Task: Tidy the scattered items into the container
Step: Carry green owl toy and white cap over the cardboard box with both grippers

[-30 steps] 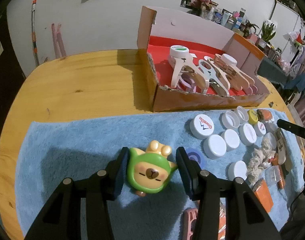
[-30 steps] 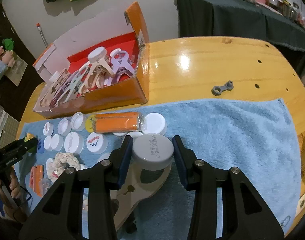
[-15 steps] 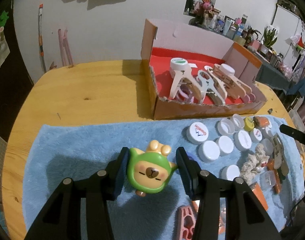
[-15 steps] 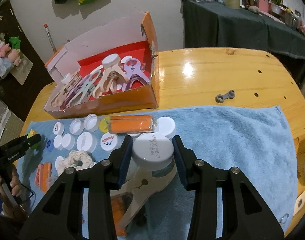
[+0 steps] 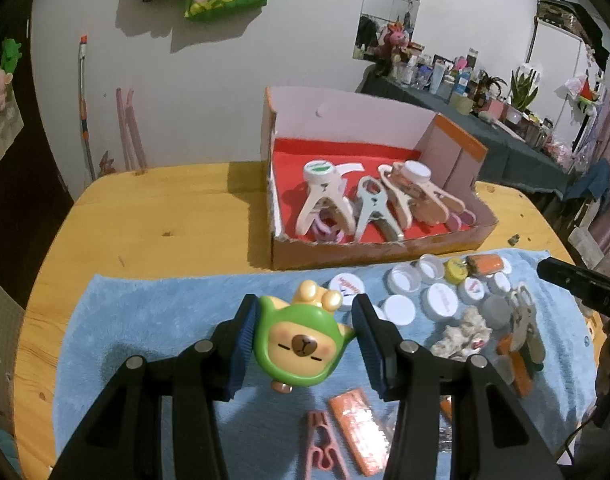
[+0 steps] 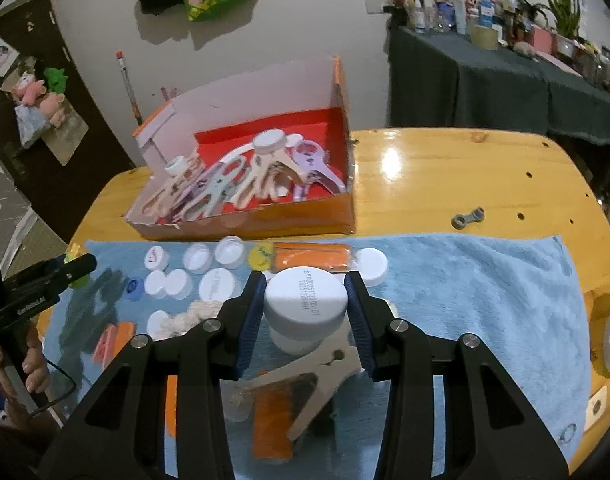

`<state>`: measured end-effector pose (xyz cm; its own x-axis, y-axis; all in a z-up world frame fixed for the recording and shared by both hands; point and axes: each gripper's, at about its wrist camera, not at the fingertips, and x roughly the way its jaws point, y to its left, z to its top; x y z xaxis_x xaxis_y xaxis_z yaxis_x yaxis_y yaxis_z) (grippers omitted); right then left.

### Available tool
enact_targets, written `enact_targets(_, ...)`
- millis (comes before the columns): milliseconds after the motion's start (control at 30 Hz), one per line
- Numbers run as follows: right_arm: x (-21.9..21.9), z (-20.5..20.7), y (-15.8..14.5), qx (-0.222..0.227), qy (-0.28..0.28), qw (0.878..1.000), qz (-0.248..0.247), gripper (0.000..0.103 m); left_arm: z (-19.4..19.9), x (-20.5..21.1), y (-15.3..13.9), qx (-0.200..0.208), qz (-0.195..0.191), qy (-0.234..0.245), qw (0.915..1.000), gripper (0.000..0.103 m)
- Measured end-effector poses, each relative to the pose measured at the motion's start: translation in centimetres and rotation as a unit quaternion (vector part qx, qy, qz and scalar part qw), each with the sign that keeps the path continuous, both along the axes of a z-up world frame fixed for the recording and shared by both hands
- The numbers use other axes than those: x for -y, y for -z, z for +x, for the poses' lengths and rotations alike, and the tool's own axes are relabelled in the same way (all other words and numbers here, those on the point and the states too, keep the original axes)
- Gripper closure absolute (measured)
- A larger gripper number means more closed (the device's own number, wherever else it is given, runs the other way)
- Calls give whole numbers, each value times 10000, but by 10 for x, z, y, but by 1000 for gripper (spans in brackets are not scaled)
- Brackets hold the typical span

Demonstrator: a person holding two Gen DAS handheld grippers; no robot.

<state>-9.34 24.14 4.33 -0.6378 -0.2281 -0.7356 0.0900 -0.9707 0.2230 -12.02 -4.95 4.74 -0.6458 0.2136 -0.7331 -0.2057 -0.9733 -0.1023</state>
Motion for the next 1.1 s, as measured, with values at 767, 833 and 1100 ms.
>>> enact_targets(767, 54, 19, -42, -709, -663, 9951, 212, 64, 33, -47, -43, -668, -103, 137, 9976, 53)
enact_targets(833, 57, 18, -43, -727, -699, 9947, 222, 64, 34, -50, -45, -718, -128, 144, 9972, 53)
enact_targets(1100, 62, 18, -45, -783, -756, 9937, 252, 64, 34, -61, -49, -747, -108, 216, 9969, 53)
